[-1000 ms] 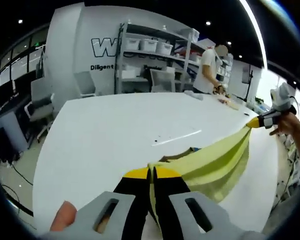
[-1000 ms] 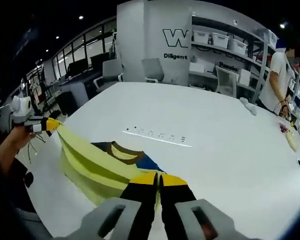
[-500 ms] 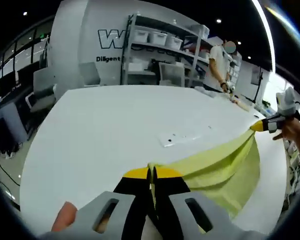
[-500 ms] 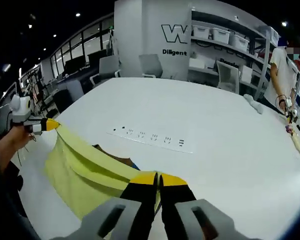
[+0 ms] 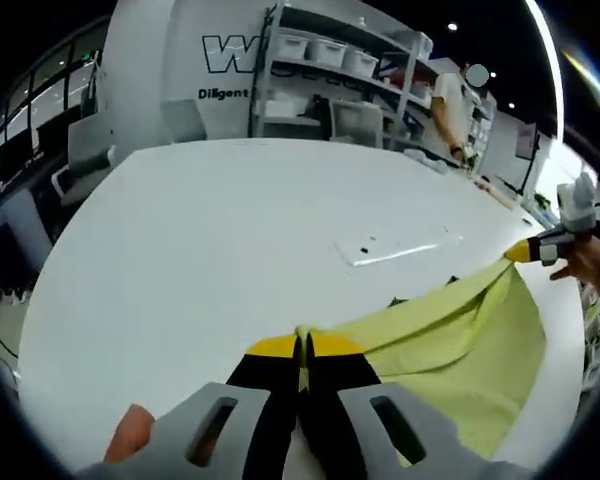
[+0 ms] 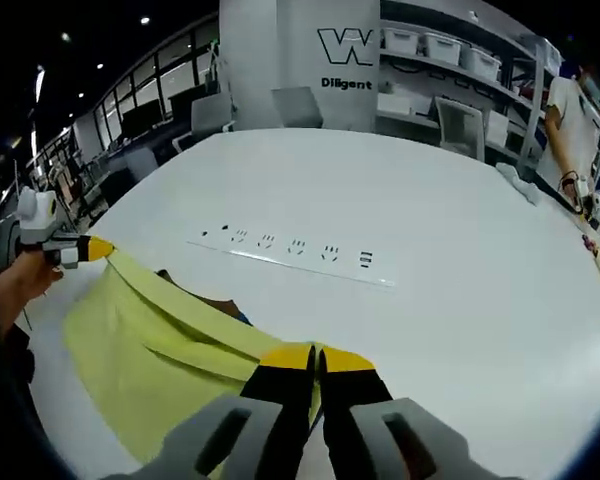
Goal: Fold the garment on the visible template until the final outline fits inside the template.
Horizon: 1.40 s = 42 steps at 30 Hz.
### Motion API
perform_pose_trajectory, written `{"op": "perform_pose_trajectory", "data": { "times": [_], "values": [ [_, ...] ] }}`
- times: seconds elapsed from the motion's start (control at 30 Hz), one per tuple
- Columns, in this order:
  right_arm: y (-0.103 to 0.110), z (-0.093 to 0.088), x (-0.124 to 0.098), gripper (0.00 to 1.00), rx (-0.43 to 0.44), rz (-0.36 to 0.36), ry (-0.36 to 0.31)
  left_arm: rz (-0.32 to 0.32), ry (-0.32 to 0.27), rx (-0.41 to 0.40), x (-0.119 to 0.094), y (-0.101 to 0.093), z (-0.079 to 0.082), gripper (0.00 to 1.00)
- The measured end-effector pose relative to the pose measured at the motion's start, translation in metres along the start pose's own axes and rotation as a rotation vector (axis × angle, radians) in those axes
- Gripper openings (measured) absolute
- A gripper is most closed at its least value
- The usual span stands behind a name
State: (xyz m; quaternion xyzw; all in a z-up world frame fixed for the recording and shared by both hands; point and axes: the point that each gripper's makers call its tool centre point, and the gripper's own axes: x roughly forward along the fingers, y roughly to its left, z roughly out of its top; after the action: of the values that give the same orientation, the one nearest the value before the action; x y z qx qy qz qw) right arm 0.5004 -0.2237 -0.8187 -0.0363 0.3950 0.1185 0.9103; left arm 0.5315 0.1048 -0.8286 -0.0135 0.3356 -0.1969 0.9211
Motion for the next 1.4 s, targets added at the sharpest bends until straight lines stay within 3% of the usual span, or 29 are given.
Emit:
{"op": "perform_pose_trajectory", "data": {
  "times": [0.37, 0.77, 1.13, 1.4],
  "values": [
    [-0.004, -0.015, 0.026, 0.00, -0.003, -0.004, 0.047, 0.017, 0.034, 0.002, 0.013, 0.005, -0.013, 0.00],
    [-0.007, -0.021, 0.034, 0.00, 0.003, -0.005, 0.060, 0.031, 0.046, 0.048, 0.018, 0.005, -0.019, 0.00],
    [-0.013, -0.011, 0.017, 0.00, 0.053, 0.004, -0.002, 0.038, 0.030, 0.028, 0.008, 0.009, -0.012, 0.04],
    [-0.006, -0.004, -0.003, 0.01, 0.051, 0.002, -0.052, 0.028, 0.010, 0.022, -0.003, 0.006, -0.003, 0.05]
  ]
}}
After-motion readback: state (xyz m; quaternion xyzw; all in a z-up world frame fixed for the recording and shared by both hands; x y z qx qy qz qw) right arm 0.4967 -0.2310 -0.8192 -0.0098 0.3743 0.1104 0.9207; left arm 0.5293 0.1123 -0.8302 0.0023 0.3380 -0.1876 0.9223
